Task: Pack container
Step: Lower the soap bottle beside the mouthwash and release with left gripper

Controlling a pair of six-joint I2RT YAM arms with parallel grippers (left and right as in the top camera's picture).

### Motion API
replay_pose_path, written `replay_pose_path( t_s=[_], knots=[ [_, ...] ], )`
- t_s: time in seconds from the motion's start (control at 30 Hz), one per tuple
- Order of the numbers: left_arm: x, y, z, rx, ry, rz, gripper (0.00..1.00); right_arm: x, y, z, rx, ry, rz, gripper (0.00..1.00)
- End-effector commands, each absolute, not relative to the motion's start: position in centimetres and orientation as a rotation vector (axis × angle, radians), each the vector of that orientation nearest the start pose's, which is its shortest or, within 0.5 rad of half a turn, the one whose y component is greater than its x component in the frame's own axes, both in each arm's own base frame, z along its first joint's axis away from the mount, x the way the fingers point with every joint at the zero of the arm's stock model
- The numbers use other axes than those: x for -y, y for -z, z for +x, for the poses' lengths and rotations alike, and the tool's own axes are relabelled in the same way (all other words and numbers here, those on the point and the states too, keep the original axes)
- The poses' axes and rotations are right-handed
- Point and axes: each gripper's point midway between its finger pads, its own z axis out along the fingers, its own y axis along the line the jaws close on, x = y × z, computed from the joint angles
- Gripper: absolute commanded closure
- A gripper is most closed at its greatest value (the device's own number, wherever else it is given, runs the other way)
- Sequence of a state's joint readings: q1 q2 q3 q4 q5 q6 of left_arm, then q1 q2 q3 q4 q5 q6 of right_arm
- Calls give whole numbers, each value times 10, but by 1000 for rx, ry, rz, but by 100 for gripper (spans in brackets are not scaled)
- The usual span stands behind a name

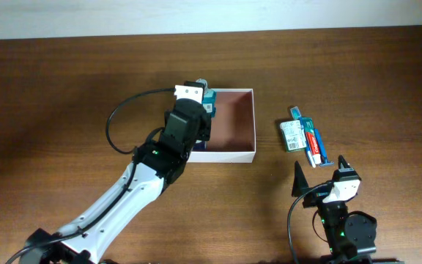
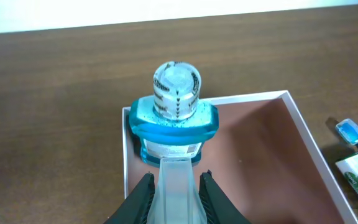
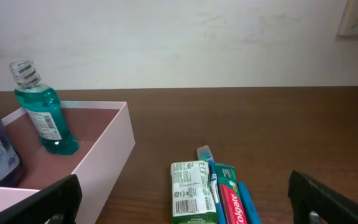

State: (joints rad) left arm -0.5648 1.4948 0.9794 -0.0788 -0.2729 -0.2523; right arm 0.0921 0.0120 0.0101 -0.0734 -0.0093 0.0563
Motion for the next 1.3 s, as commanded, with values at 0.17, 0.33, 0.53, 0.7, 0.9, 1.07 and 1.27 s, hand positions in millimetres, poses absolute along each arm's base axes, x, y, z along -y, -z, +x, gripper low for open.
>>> replay_pose_path(
  t_s=[0.17,0.33,0.53,0.7,0.9,1.07,1.27],
  knots=[
    [198,-163,402,-2146,182,173,99,-24,-155,245,-1653,-127,-30,1],
    [197,-154,401,-2169,170,179,99,-24,-155,245,-1653,-127,-30,1],
    [194,-141,395,-2218,145,193,91,-24,-155,245,-1653,-127,-30,1],
    [193,-139,394,-2227,140,196,55,-24,-155,245,-1653,-127,-30,1],
    [192,-152,392,-2203,152,189,31,-24,-155,245,-1653,-127,-30,1],
    [188,-173,387,-2168,169,179,21,-24,-155,245,-1654,-127,-30,1],
    [180,-223,373,-2067,222,151,20,-24,-155,245,-1653,-127,-30,1]
  ],
)
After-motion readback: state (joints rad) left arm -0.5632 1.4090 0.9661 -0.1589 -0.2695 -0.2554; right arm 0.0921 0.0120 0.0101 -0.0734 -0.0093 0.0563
